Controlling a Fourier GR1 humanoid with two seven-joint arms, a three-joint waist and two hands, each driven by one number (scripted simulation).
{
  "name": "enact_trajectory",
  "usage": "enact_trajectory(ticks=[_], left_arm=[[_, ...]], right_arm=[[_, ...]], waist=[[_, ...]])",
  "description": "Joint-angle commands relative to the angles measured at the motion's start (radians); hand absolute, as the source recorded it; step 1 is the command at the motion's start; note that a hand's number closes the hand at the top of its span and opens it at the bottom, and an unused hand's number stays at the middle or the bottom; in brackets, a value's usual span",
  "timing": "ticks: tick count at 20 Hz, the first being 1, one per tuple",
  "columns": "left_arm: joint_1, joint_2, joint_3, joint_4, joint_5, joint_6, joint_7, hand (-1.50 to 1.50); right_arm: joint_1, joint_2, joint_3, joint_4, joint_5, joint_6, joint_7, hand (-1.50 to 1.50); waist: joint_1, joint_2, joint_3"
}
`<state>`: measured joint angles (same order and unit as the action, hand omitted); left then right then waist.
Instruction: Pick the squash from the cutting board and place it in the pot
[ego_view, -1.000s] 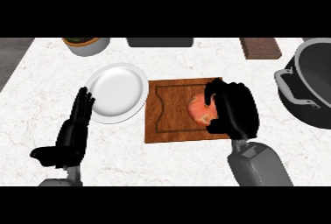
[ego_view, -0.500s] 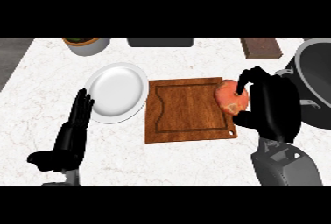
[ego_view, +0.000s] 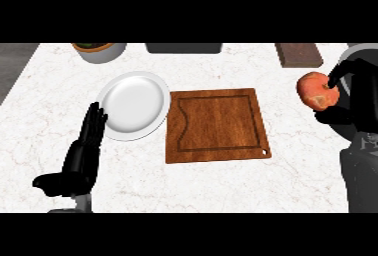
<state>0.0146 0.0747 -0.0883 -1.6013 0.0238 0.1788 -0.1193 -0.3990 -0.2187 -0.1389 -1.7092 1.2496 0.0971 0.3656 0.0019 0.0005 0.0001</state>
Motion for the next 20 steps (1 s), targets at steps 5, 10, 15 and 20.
enact_trajectory(ticks=[5,10,15,20], left_arm=[[-0.066,-0.029,0.006,0.058,-0.018,0.017,0.010,0.00],[-0.076,-0.003,0.042,0.077,0.003,-0.012,0.003,0.00],[0.037,-0.009,-0.004,-0.058,-0.011,-0.010,0.028,0.00],[-0.014,0.005,0.016,0.005,0.008,-0.050,0.000,0.00]], right_arm=[[-0.051,-0.146,-0.163,0.287,-0.087,-0.109,-0.151,1.50],[-0.099,-0.237,-0.257,0.561,-0.185,-0.212,-0.334,1.50],[-0.117,-0.317,-0.300,0.731,-0.240,-0.152,-0.416,1.50],[-0.204,-0.338,-0.287,1.003,-0.180,-0.226,-0.416,1.50]], waist=[[0.001,0.002,0.000],[0.006,0.003,0.000],[0.015,0.002,0.001],[0.021,0.007,0.001]])
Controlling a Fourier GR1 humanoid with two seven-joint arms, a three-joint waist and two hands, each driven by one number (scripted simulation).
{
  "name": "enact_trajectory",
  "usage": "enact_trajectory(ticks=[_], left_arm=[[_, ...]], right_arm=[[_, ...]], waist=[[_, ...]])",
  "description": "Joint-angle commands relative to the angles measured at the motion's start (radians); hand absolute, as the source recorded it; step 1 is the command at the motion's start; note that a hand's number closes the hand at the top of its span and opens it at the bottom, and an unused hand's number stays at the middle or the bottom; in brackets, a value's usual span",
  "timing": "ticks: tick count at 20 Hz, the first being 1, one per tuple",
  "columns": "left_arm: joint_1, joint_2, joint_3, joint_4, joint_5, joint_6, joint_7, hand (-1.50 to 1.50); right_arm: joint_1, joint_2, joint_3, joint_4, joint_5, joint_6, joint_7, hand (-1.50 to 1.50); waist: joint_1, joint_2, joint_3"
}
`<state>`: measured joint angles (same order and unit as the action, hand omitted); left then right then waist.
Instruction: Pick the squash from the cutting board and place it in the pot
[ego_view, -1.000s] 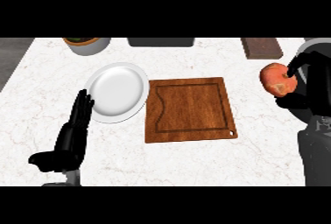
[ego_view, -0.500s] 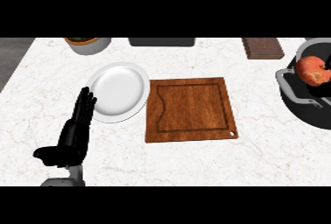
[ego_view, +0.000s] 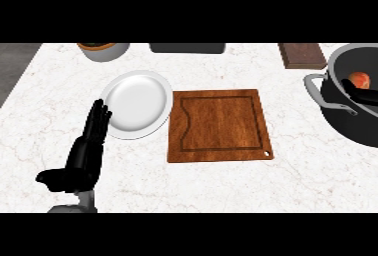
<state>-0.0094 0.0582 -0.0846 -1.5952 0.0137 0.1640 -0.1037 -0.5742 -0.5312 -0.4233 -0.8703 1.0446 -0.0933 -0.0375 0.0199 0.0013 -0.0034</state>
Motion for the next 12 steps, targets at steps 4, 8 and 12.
enact_trajectory(ticks=[4,8,12], left_arm=[[0.062,-0.014,-0.014,-0.014,-0.011,0.003,-0.060,0.00],[-0.023,-0.002,0.008,0.031,0.001,-0.011,-0.012,0.00],[-0.005,0.022,0.026,-0.012,0.022,-0.028,0.004,0.00]], right_arm=[[-0.028,-0.078,-0.012,0.273,0.052,0.041,0.071,1.50],[-0.062,-0.073,-0.045,0.394,-0.004,0.041,-0.008,-1.50],[-0.057,-0.060,-0.162,0.387,-0.169,0.020,-0.201,-1.50]], waist=[[0.015,0.009,0.004],[0.006,0.009,0.005],[0.009,0.007,0.007]])
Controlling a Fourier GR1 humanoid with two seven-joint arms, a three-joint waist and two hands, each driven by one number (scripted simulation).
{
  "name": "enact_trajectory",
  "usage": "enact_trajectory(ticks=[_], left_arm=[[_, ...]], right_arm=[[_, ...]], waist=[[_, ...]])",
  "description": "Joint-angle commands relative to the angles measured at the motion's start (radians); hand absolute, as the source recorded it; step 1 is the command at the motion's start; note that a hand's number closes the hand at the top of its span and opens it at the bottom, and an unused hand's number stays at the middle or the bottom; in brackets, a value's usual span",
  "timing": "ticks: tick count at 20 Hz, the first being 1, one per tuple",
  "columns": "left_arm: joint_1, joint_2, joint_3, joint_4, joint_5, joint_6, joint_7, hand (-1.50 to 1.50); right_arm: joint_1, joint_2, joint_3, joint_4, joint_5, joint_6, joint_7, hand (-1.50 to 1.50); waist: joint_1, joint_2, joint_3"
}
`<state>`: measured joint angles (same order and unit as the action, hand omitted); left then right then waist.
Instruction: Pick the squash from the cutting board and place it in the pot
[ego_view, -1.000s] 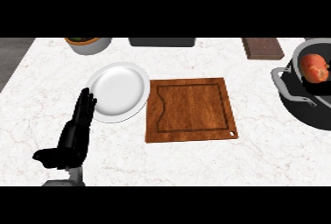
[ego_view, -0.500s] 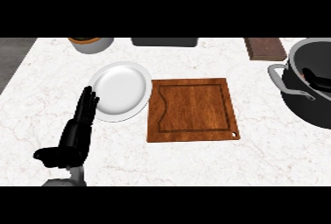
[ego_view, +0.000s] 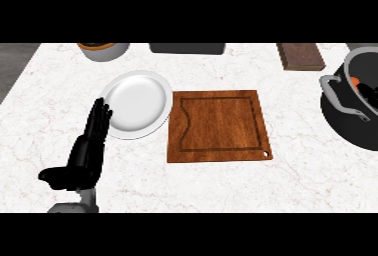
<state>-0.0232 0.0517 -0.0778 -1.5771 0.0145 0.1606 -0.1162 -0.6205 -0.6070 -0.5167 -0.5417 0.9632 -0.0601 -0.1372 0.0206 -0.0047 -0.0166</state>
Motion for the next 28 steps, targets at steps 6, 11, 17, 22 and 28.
enact_trajectory(ticks=[6,11,17,22,28], left_arm=[[0.028,0.008,0.001,-0.017,0.010,-0.015,0.002,0.00],[0.007,-0.021,-0.010,0.023,-0.011,0.008,-0.024,0.00],[-0.011,0.012,0.023,0.001,0.000,-0.004,0.006,0.00],[0.020,-0.010,-0.020,-0.048,-0.016,0.004,0.033,0.00],[-0.011,-0.013,-0.017,-0.017,-0.020,0.000,0.028,0.00]], right_arm=[[-0.070,0.056,-0.291,0.013,-0.358,-0.029,-0.229,-1.50],[-0.064,-0.063,-0.396,0.130,-0.465,0.049,-0.265,-1.50],[-0.007,-0.170,-0.450,0.220,-0.535,0.084,-0.385,-1.50],[0.070,-0.216,-0.487,0.283,-0.582,0.144,-0.506,-1.50],[0.030,-0.303,-0.477,0.319,-0.595,0.173,-0.471,-1.50]], waist=[[-0.006,0.009,0.021],[-0.002,0.018,0.020],[0.001,0.016,0.020],[0.009,0.019,0.023],[0.012,0.019,0.022]])
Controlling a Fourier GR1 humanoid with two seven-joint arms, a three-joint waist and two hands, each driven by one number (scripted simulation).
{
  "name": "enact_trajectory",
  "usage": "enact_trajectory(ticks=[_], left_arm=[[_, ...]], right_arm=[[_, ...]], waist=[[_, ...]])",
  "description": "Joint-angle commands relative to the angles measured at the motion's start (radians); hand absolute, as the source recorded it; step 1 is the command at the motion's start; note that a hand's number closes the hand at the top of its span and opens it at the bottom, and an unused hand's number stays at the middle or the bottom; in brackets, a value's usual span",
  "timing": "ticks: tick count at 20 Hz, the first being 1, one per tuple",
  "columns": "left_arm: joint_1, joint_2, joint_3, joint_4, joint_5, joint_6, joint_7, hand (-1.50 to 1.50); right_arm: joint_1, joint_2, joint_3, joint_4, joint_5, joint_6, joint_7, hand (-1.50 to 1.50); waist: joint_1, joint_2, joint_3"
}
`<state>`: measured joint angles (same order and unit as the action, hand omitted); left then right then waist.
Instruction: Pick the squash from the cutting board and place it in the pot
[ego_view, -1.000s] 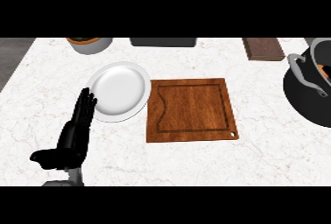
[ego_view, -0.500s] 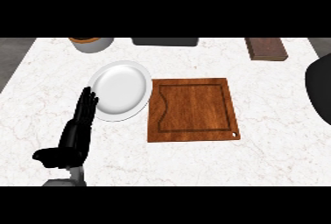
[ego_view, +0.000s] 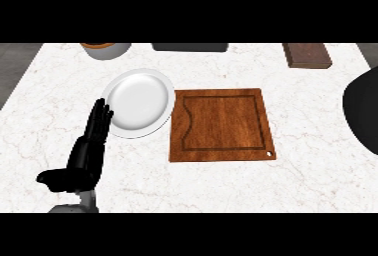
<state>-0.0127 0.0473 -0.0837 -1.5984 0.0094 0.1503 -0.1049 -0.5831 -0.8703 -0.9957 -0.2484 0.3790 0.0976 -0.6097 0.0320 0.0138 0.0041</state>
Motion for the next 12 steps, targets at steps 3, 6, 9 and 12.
enact_trajectory(ticks=[3,6,9,12], left_arm=[[0.024,-0.002,-0.009,-0.019,-0.004,-0.003,-0.002,0.00],[-0.041,-0.009,0.014,0.046,-0.002,0.008,-0.003,0.00],[0.029,0.003,0.002,-0.019,0.005,-0.011,-0.015,0.00],[-0.017,0.009,0.020,-0.027,0.009,0.001,0.032,0.00]], right_arm=[[0.063,-0.044,-0.016,0.043,-0.021,0.014,-0.054,-1.50],[0.084,-0.052,-0.051,0.049,-0.059,0.023,-0.088,-1.50],[0.095,-0.086,-0.081,0.061,-0.086,-0.009,-0.050,-1.50],[0.108,-0.083,-0.100,0.070,-0.109,0.002,-0.062,-1.50]], waist=[[0.007,0.004,0.004],[-0.008,0.005,0.004],[0.004,0.003,0.004],[0.002,0.005,0.006]])
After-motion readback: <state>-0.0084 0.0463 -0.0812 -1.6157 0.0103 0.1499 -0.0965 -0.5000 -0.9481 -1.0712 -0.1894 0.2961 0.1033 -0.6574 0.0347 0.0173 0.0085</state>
